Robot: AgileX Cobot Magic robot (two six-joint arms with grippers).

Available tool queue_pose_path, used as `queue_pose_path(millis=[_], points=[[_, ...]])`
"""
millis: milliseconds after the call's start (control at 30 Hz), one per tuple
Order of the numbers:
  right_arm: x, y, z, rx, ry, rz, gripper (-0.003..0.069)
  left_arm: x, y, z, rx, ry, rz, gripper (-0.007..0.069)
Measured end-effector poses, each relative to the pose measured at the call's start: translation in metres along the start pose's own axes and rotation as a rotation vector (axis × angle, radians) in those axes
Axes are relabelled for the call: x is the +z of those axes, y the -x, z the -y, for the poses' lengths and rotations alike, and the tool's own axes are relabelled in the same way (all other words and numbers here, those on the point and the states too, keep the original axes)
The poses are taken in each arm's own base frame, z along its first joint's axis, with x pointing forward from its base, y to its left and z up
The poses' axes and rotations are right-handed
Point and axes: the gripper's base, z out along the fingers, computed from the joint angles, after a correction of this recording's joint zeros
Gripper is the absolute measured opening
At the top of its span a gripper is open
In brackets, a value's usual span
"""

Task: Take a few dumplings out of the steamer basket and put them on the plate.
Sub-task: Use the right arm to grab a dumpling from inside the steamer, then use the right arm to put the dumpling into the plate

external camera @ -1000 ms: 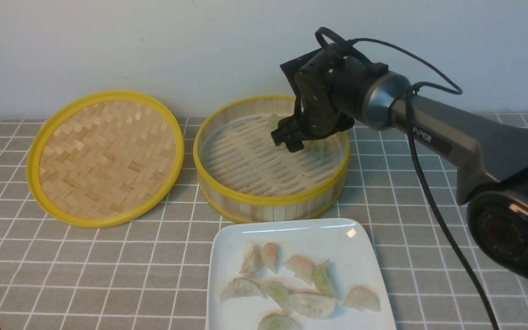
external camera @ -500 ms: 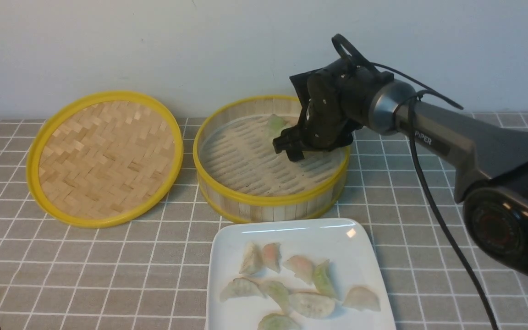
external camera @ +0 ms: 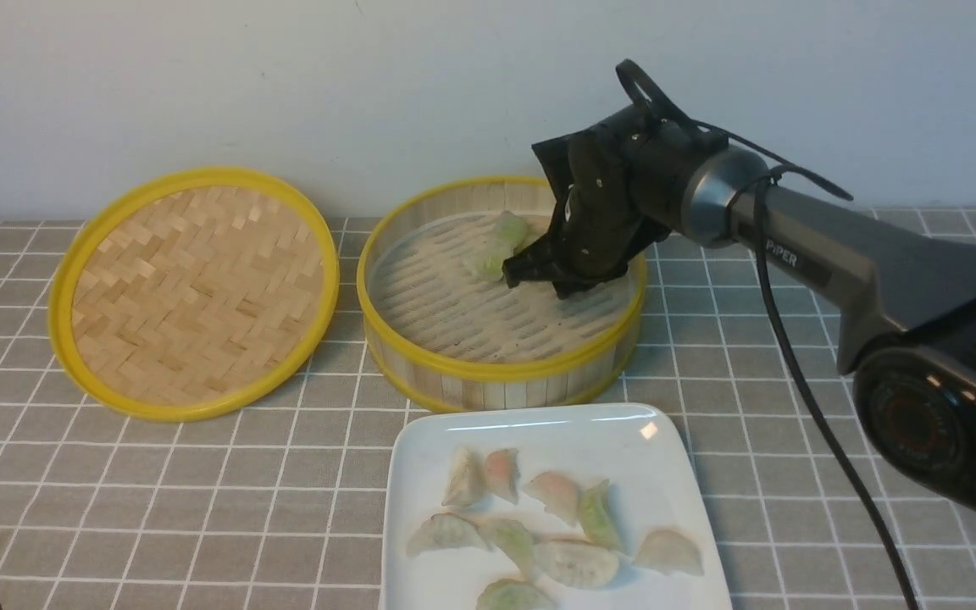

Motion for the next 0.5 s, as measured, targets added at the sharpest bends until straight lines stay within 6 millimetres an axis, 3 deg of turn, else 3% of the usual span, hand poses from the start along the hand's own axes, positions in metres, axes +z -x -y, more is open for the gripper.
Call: queue_pose_path(millis=[67, 267, 300, 333, 467, 500], points=[[-0.009, 0.0, 0.0, -0.008, 0.001, -0.038, 0.0139, 0.0, 0.0, 0.0, 0.0, 0.0, 0.0, -0.0005], [-0.075, 0.023, -0.008, -0.039, 0.103, 0.038, 0.0139, 0.0, 0.0, 0.0, 0.0, 0.0, 0.0, -0.0005], [-0.077, 0.023, -0.008, -0.041, 0.107, 0.041, 0.0139, 0.0, 0.0, 0.0, 0.0, 0.0, 0.0, -0.0005], [-0.093, 0.025, -0.012, -0.049, 0.152, 0.06, 0.0139, 0.0, 0.0, 0.0, 0.0, 0.0, 0.0, -0.0005], [-0.128, 0.017, -0.03, -0.102, 0.256, 0.069, 0.0139, 0.0, 0.0, 0.0, 0.0, 0.0, 0.0, -0.0005], [-0.129, 0.016, -0.032, -0.105, 0.264, 0.067, 0.0139, 0.0, 0.0, 0.0, 0.0, 0.0, 0.0, -0.0005]])
